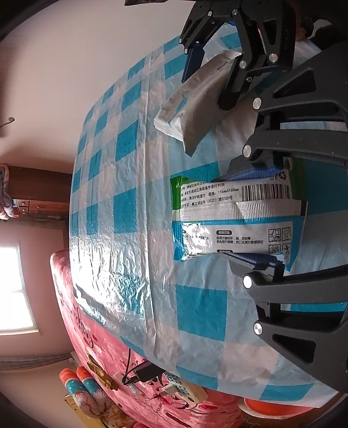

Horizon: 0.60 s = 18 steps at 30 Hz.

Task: Collect trash
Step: 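Grasp the green-white wipe pack with the left tool while the right tool grasps the feather-printed wipes pack, then carry both wipe packs over the orange bucket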

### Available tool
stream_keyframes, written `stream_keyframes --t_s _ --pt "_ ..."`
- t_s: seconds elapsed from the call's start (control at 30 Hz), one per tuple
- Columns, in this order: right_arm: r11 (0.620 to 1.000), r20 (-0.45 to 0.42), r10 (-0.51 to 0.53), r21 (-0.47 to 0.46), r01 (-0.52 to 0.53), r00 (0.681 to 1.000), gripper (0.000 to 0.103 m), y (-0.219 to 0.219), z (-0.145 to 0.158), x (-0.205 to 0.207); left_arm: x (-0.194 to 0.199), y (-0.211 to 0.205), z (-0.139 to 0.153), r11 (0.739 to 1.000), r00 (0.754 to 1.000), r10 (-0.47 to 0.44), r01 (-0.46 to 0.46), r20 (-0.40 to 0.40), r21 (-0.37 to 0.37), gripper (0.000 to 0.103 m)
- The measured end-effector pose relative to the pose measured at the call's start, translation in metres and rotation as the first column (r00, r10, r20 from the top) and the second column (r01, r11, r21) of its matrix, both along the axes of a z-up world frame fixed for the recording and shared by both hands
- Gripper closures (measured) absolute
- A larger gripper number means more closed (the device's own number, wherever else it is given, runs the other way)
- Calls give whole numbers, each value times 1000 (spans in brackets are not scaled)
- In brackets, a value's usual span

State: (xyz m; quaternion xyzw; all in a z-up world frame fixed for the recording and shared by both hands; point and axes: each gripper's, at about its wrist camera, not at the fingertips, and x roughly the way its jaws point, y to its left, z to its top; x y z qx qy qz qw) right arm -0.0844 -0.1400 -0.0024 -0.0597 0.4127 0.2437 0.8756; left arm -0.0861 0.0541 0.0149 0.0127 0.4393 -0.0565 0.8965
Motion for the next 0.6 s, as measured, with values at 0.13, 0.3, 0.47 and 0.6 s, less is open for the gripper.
stream_keyframes --t_s 0.13,0.3,0.47,0.6 --pt "1000 2 0 -4 0 1000 34 1 1 -2 -2 5 1 1000 1000 8 -8 0 -16 59" --pt "1000 6 7 -10 -7 1000 36 4 2 -5 -5 13 4 999 1000 21 -21 7 -30 59" --pt "1000 14 12 -12 -12 1000 37 9 5 -8 -10 20 9 999 999 31 -30 18 -42 59" --pt "1000 24 17 -14 -17 1000 37 12 9 -10 -14 26 13 998 999 40 -38 32 -50 59"
